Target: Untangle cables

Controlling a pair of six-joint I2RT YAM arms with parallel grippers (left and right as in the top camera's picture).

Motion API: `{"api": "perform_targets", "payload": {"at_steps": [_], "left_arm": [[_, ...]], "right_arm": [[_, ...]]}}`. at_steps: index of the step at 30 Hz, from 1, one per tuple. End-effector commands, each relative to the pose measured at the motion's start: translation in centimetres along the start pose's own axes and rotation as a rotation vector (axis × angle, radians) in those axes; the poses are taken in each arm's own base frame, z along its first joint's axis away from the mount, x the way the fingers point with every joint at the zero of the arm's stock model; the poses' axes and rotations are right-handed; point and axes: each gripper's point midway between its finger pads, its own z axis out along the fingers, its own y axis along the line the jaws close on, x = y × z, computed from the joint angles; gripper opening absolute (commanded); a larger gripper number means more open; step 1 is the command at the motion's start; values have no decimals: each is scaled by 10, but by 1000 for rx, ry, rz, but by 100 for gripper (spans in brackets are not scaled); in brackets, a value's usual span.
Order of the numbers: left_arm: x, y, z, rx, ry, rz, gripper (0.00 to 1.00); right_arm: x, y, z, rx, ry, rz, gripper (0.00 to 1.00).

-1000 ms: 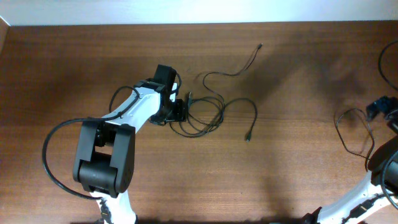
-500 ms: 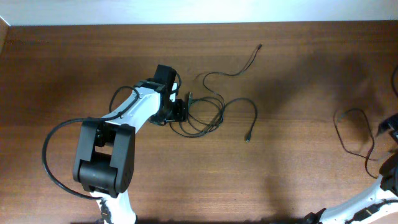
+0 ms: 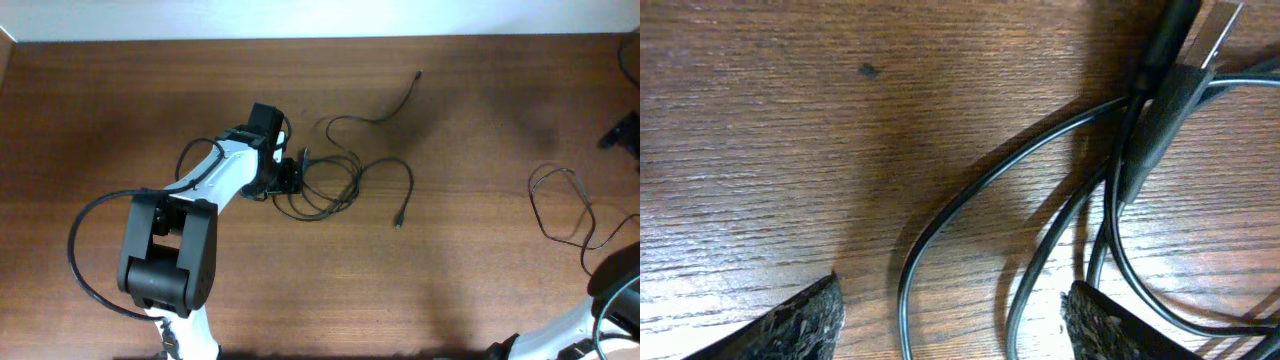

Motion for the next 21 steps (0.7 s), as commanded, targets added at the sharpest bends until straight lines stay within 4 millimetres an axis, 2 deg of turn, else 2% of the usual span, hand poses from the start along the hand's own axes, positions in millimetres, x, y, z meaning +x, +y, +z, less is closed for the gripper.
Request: {"api": "perform_targets", "payload": {"at_steps": [1, 2, 3, 4, 6, 8, 10, 12, 15, 18, 19, 20, 21], "left_arm": [[2, 3, 5, -14, 9, 10, 75], [2, 3, 5, -15, 9, 10, 76], [2, 3, 5, -14, 10, 10, 76], [2, 3, 5, -14, 11, 10, 76], [2, 3, 5, -14, 10, 10, 76], [2, 3, 5, -14, 10, 10, 77], [2, 3, 5, -14, 11, 10, 77], [3, 3, 5, -14, 12, 10, 77], [3, 3, 5, -14, 13, 10, 77], [4, 4, 5, -15, 17, 9, 78], [5, 4, 5, -16, 20, 9, 79], [5, 4, 5, -16, 21, 9, 79], [5, 4, 5, -16, 21, 9, 79]], "right_arm": [[10, -65, 14, 223, 32, 166, 99], [19, -79, 27, 236, 68, 193, 98], [25, -84, 36, 237, 85, 206, 99], [36, -91, 56, 230, 120, 226, 99], [57, -101, 81, 240, 169, 245, 98], [86, -117, 98, 283, 231, 389, 99], [101, -127, 105, 302, 258, 479, 99], [107, -136, 112, 331, 257, 484, 98], [115, -136, 120, 335, 266, 481, 98], [111, -135, 132, 311, 229, 486, 99], [108, -129, 138, 267, 219, 484, 100], [102, -118, 143, 194, 205, 476, 93], [96, -103, 147, 94, 200, 440, 74]]}}
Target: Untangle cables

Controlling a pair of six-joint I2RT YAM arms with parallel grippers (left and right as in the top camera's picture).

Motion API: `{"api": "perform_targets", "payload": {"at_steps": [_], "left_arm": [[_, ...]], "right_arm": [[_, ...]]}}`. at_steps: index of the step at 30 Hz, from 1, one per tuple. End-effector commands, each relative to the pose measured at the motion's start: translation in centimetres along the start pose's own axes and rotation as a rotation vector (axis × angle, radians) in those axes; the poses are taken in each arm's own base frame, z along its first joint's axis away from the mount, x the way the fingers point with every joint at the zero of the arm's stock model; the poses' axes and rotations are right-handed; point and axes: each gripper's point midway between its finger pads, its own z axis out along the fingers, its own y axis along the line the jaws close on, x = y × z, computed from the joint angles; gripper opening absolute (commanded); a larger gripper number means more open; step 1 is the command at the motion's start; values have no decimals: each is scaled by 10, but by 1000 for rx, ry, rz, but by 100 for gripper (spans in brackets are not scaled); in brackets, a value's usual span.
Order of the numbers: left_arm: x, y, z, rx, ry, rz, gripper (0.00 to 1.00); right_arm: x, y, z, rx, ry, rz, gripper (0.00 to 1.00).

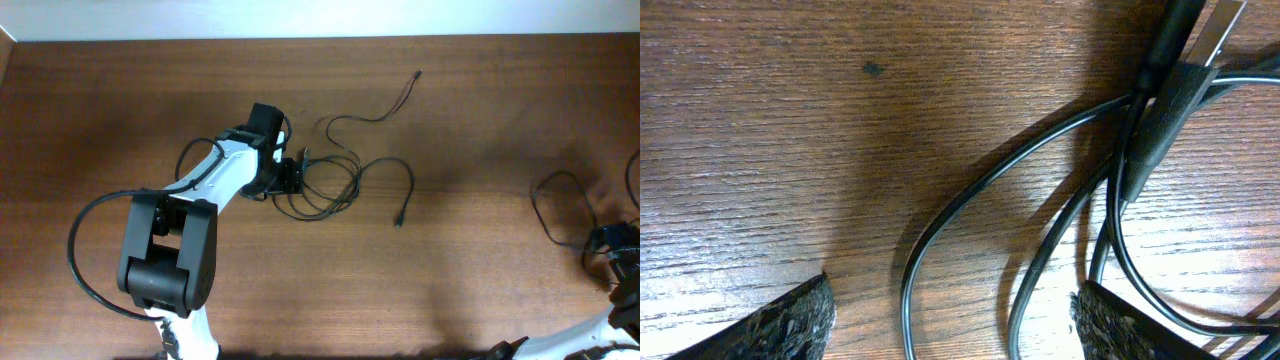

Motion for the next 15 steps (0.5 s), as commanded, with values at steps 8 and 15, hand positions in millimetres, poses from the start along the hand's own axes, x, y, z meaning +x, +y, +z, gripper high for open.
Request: {"api": "perform_targets", "payload": {"at_steps": [8, 15], "left_arm": [[2, 3, 5, -10, 9, 10, 79], [1, 2, 5, -10, 5, 10, 79]], "right_arm": [[42, 167, -96, -1054, 86, -491, 4], [57, 214, -152, -1102, -31, -743, 4]]}}
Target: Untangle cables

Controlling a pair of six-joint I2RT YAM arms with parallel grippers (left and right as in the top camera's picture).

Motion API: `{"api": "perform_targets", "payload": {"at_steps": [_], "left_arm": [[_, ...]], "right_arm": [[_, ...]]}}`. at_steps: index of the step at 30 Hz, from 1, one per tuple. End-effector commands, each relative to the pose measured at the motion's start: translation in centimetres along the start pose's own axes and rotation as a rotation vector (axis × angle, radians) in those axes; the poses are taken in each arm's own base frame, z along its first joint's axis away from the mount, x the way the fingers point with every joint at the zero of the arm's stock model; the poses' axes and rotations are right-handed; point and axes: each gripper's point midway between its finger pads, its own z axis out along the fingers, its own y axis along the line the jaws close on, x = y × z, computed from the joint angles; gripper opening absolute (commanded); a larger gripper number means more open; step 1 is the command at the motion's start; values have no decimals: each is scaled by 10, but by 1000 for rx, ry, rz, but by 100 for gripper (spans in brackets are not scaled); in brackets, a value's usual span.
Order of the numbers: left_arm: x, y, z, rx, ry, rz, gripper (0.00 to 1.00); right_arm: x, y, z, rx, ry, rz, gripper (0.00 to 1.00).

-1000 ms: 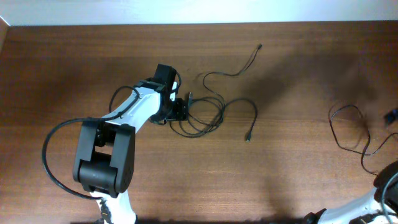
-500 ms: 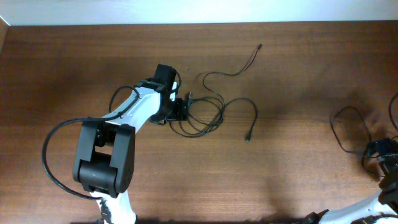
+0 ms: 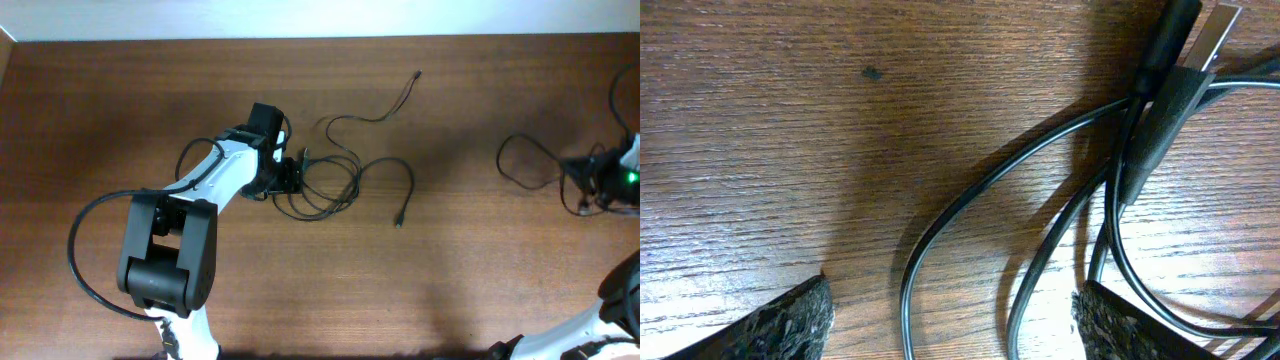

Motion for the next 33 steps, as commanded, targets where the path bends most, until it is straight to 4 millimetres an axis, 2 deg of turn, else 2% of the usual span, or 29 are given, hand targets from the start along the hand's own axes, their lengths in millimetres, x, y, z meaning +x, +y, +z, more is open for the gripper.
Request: {"api": "perform_targets", "payload": {"at_steps": [1, 2, 3, 6, 7, 8, 9, 11, 12, 15, 18, 19, 22, 25, 27, 28, 33], "left_arm": [[2, 3, 5, -10, 8, 10, 80], [1, 2, 5, -9, 6, 10, 80], [1, 2, 5, -9, 6, 10, 80], [1, 2, 5, -9, 6, 10, 80], [1, 2, 5, -9, 6, 10, 79], [1, 2, 5, -9, 7, 10, 82], [1, 2, 5, -9, 7, 9, 87], [1, 2, 5, -9, 7, -5, 92], [1, 2, 5, -9, 7, -5, 92], [1, 2, 5, -9, 7, -5, 93], [1, 1, 4, -5, 5, -4, 93], [-2, 1, 0, -2, -5, -4, 89], [-10, -3, -22, 8, -61, 22, 56], [-14, 4, -26, 5, -77, -6, 30], [-18, 17, -27, 1, -81, -111, 4], [-19, 25, -28, -1, -82, -141, 0], [-14, 62, -31, -23, -46, -314, 0]], "right_arm": [[-12, 29, 5, 9, -7, -119, 4], [-12, 20, 7, 78, -4, -120, 4], [-11, 3, 5, 180, -5, -86, 4], [-2, -39, -8, 432, 13, -23, 7], [2, -54, -16, 531, 21, 1, 33], [6, -70, -27, 643, 2, 98, 47], [8, -74, -33, 687, -2, 146, 52], [8, -62, -43, 709, 17, 171, 70], [8, -57, -50, 743, 26, 167, 74], [5, -41, -71, 875, 41, 133, 82], [9, -18, -61, 913, 68, 66, 84], [14, -5, -45, 893, 105, -11, 84], [33, 32, -4, 812, 178, -135, 84], [62, 69, 32, 704, 267, -236, 91], [87, 94, 55, 655, 326, -306, 96], [100, 105, 64, 633, 357, -334, 100], [170, 144, 92, 599, 507, -491, 99]]}}
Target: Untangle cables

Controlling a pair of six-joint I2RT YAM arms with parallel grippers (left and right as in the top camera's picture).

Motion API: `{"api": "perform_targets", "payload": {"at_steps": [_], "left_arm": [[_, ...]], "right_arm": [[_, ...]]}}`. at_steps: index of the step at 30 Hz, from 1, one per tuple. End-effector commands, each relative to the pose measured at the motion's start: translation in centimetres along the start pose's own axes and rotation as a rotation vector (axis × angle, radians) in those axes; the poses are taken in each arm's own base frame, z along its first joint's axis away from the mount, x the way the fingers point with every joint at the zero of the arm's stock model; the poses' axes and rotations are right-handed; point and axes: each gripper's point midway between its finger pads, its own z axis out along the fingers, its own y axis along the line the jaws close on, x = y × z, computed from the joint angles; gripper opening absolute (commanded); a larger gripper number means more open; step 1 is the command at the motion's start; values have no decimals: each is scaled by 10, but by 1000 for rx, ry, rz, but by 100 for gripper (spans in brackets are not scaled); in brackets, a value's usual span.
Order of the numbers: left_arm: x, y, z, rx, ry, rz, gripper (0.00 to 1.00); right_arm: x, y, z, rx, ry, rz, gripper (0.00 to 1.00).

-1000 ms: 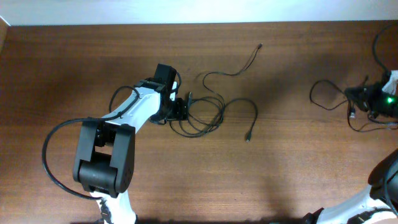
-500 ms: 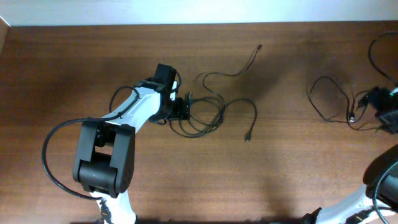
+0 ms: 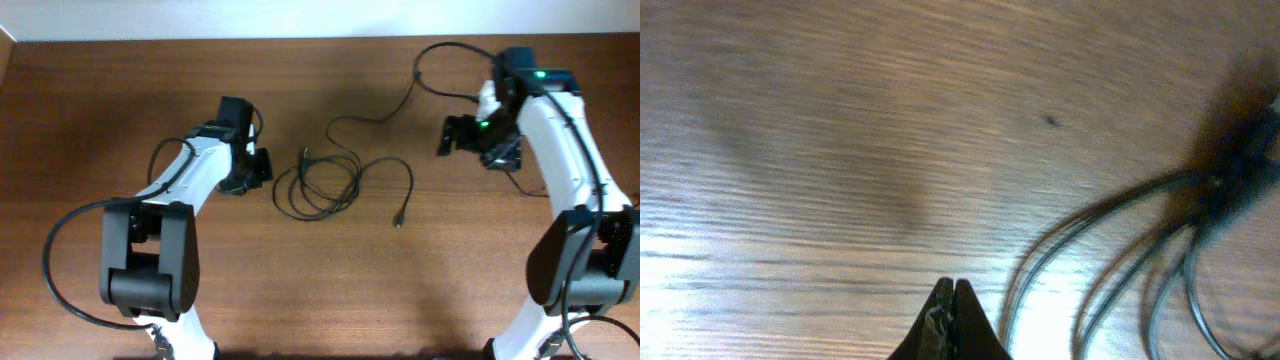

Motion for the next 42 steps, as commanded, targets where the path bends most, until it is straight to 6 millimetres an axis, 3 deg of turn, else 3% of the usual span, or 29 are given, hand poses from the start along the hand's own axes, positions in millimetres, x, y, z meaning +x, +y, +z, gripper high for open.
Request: {"api": "perform_targets", "payload": {"at_steps": [1, 4, 7, 11, 14, 16, 18, 21, 23, 25, 27, 28, 30, 31, 32, 34, 38, 40, 42], "left_arm": [[-9, 22, -11, -7, -19, -143, 0], [-5, 43, -8, -26, -5, -303, 0], [-3, 54, -6, -38, 2, -388, 1], [-3, 57, -6, -39, 3, -396, 2], [-2, 54, -6, -34, 5, -390, 3], [-2, 54, -6, -35, 6, -389, 3], [-2, 53, -6, -35, 5, -389, 4], [-2, 53, -6, -35, 5, -389, 4], [-2, 53, -6, -30, 7, -388, 6], [-4, 36, -6, 64, 19, -289, 7], [-8, 6, -10, 224, 17, -111, 17], [-8, -9, -13, 294, 12, -24, 27], [-4, -22, -13, 321, 15, 32, 48], [0, -29, -12, 321, 20, 52, 50], [4, -37, -11, 324, 27, 78, 51], [13, -48, -8, 288, 37, 128, 52], [16, -50, -2, 188, 18, 141, 48], [20, -58, -1, 195, 19, 165, 60], [23, -72, -1, 209, 7, 202, 63]], "right_arm": [[15, 46, -1, -28, 10, -125, 99], [36, 98, 7, -52, 16, -266, 99], [50, 134, 12, -71, 1, -368, 99], [71, 167, 18, -87, 0, -467, 99], [80, 202, 32, -131, -60, -561, 100], [84, 213, 43, -152, -85, -593, 93], [85, 224, 61, -183, -129, -623, 73], [81, 226, 89, -219, -192, -635, 8], [79, 220, 103, -207, -219, -630, 4], [59, 191, 110, -80, -280, -420, 4], [48, 180, 108, -81, -284, -320, 4], [40, 172, 107, -96, -277, -268, 25], [34, 164, 106, -115, -265, -241, 33], [32, 162, 105, -130, -255, -228, 53], [30, 159, 105, -139, -250, -218, 59], [29, 158, 105, -138, -252, -214, 82], [38, 155, 108, -134, -215, -214, 87], [39, 142, 109, -110, -187, -171, 92], [33, 126, 109, -97, -174, -94, 96]]}}
